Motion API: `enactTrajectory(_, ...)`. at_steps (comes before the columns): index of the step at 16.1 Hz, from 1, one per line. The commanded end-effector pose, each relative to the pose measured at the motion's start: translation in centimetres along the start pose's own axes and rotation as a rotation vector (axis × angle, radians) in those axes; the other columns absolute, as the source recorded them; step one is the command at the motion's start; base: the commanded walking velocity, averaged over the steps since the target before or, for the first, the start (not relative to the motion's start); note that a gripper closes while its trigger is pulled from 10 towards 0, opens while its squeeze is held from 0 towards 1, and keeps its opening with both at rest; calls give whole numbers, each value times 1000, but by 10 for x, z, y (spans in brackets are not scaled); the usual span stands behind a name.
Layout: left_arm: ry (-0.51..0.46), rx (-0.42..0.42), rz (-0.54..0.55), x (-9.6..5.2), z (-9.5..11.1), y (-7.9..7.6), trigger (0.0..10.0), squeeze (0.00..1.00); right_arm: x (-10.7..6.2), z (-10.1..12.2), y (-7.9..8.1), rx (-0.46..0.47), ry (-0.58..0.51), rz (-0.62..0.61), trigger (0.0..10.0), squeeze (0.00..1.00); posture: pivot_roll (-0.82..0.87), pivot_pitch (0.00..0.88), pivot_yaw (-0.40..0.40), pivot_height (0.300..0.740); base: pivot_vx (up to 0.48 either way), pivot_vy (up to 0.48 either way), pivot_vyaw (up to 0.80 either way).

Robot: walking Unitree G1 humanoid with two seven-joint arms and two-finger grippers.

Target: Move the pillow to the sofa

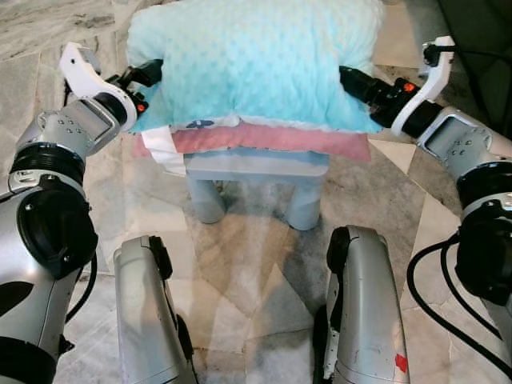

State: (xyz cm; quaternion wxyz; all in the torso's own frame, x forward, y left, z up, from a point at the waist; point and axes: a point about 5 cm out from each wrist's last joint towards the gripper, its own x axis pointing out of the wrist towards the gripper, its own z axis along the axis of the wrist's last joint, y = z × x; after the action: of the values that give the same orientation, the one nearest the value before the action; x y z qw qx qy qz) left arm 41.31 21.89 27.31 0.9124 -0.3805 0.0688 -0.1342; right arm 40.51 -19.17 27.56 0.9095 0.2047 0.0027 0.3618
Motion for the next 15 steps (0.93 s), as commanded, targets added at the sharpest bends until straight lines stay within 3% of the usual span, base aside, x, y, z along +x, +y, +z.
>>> enactTrajectory(1,75,-8,-41,-2,-7,1,10000,0,6,-9,7,-1,54,73,10000,0,-3,350,36,366,0,0,0)
enactTrajectory(3,143,24,-118,-1,-14,-5,10000,0,11,-18,14,-11,93,159,10000,0,-1,351,35,366,0,0,0)
enactTrajectory(4,166,5,-151,-1,-16,-7,4157,0,12,-22,16,0,103,180,1098,0,-2,353,35,366,0,0,0)
enactTrajectory(5,182,-3,-166,-2,-18,-7,0,0,13,-25,19,7,114,213,0,0,-4,355,34,366,0,0,0)
enactTrajectory(15,211,-4,-169,-7,-25,6,0,0,7,-38,14,-37,165,209,0,0,-13,365,26,366,0,0,0)
